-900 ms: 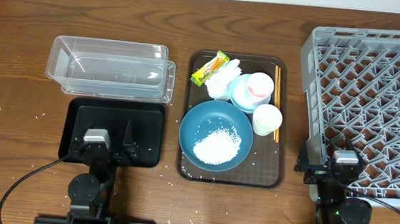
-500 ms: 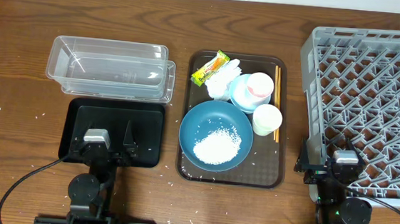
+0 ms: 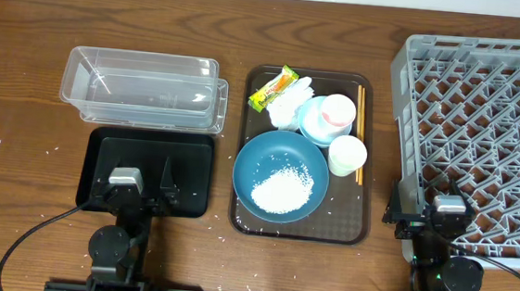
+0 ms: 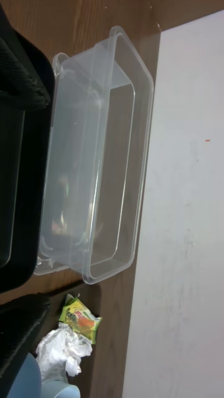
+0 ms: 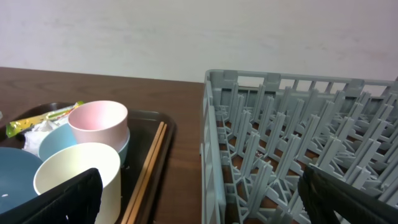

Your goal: Sort waste into correct bins and load items into the dishwasher rack

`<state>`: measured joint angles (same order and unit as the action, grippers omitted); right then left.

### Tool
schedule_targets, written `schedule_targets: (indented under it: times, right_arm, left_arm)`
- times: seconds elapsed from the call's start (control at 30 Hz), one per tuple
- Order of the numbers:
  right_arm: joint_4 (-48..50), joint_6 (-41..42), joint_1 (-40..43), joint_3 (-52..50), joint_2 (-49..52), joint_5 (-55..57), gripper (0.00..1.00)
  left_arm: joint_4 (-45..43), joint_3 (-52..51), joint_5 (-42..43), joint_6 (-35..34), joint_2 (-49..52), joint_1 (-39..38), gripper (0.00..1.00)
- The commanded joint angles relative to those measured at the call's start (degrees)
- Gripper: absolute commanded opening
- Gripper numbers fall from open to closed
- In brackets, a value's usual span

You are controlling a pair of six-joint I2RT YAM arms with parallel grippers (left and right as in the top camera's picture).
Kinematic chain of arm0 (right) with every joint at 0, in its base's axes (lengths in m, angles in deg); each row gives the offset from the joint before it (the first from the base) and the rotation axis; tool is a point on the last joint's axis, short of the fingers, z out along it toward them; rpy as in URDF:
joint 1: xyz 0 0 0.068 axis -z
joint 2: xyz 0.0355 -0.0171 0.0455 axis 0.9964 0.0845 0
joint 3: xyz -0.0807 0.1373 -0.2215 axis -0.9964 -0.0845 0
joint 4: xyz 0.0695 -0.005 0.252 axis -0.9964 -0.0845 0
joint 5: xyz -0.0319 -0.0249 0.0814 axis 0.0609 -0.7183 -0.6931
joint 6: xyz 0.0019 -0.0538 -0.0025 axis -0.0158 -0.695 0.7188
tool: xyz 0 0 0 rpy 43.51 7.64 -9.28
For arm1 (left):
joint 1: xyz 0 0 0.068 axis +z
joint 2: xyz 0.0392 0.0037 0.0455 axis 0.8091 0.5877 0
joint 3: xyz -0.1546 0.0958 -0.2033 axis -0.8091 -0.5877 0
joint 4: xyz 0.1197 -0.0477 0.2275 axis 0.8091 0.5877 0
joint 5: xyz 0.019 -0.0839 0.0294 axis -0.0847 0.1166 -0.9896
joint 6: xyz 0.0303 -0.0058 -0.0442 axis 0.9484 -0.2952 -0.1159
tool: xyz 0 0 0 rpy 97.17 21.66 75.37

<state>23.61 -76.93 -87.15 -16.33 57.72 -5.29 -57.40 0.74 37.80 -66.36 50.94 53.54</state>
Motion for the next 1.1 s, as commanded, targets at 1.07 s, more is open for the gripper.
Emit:
schedule_targets:
  times: [1.07]
  right_arm:
    - [10.9, 39.4, -0.7, -0.1, -0.3, -44.1, 0.99]
  left_arm:
    - [2.5, -0.8, -0.7, 0.5, -0.3, 0.2, 0.97]
